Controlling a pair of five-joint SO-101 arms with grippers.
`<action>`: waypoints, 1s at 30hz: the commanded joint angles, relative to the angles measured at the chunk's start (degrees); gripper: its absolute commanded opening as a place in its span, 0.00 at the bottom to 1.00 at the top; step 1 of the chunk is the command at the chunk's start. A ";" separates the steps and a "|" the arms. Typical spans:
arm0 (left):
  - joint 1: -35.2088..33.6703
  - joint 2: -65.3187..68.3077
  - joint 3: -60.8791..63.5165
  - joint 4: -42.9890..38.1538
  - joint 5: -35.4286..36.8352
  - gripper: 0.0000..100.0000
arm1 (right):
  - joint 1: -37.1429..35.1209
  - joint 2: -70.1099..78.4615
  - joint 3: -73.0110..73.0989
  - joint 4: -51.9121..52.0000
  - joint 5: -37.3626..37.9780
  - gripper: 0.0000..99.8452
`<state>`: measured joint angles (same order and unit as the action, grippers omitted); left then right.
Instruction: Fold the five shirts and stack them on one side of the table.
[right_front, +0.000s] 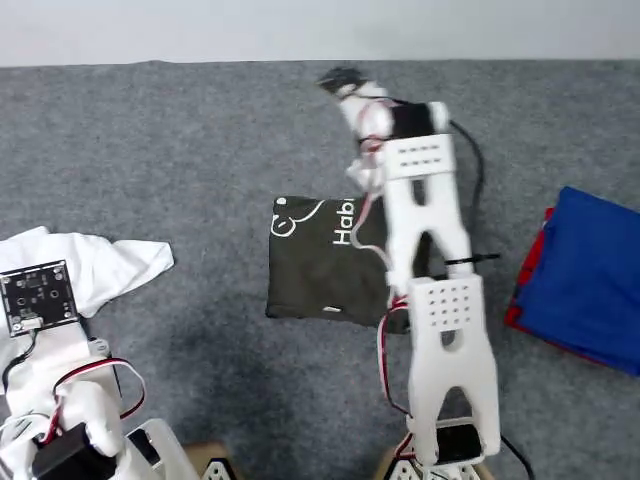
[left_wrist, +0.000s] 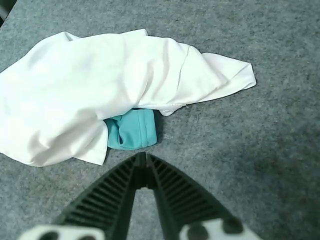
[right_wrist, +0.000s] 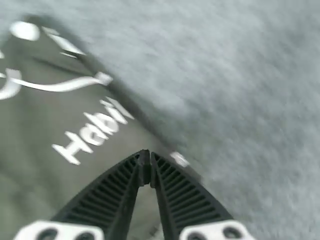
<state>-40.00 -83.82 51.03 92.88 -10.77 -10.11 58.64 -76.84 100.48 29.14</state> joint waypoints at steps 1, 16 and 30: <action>-0.09 -0.18 0.13 -1.41 -0.62 0.01 | 4.00 2.07 -1.67 0.22 0.44 0.01; -0.09 -0.18 -0.31 -1.41 -0.62 0.01 | 4.18 4.62 -15.21 2.68 0.18 0.01; -0.09 -0.18 -0.31 -1.41 -0.70 0.01 | 1.45 -30.20 31.30 2.68 -13.19 0.01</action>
<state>-40.00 -83.82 51.03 92.88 -10.77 -6.42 41.05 -60.92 100.57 19.21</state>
